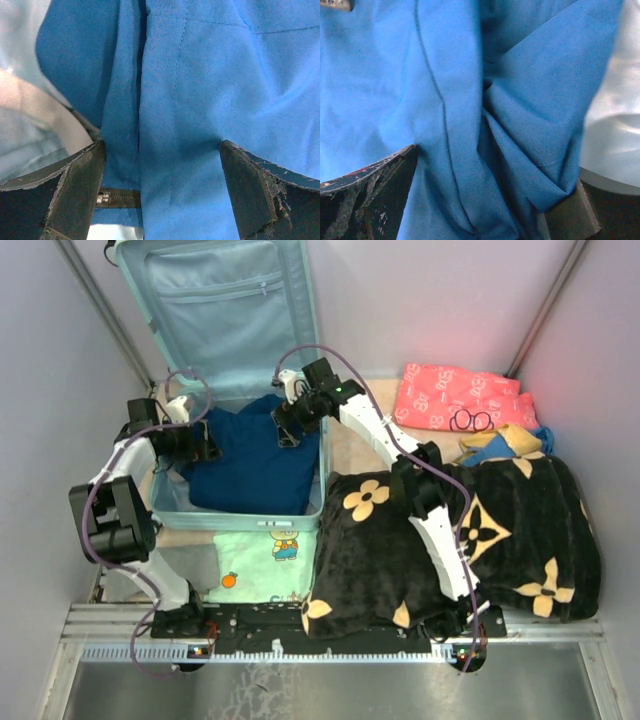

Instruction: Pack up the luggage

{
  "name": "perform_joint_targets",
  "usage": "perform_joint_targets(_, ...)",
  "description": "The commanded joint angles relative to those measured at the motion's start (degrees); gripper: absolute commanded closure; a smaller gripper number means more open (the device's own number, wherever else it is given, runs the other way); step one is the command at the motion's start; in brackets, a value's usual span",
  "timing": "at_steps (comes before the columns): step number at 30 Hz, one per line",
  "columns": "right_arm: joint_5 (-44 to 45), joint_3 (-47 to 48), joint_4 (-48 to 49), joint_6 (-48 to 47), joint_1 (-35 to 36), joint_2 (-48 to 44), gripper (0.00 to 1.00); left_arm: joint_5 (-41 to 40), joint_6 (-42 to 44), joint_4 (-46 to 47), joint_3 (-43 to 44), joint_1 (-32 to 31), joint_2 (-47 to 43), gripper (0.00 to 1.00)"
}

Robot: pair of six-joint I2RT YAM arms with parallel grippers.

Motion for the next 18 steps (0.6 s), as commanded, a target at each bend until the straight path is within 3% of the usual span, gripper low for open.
perform_joint_targets(1, 8.34, 2.31, 5.40, -1.17, -0.44, -4.71, 0.02, -0.38, 1.48, -1.02, 3.44, -1.92, 3.98, 0.04)
perform_joint_targets(3, 9.96, 0.48, 7.14, -0.95, -0.44, -6.83, 0.01, -0.25, 2.21, -4.66, 4.44, -2.69, 5.48, 0.10)
perform_joint_targets(8, 18.08, -0.16, 9.76, -1.99, -0.60, -10.22, 0.01, 1.49, 4.01, -12.04, 1.17, -2.82, 3.02, 0.49)
perform_joint_targets(11, 19.01, -0.31, 10.03, -3.13, -1.54, -11.74, 0.01, 1.68, 4.69, -14.29, -3.12, -2.77, -2.13, 0.61)
perform_joint_targets(15, 14.39, -1.90, 6.51, -4.61, -2.50, -14.01, 0.23, 0.56, 5.24, -17.74, -7.05, -2.78, -8.38, 0.72)
perform_joint_targets(18, 8.37, -7.98, 4.41, -6.42, -2.35, -17.32, 0.36, -0.16, 5.07, -20.12, -9.35, -2.78, -10.95, 0.73)
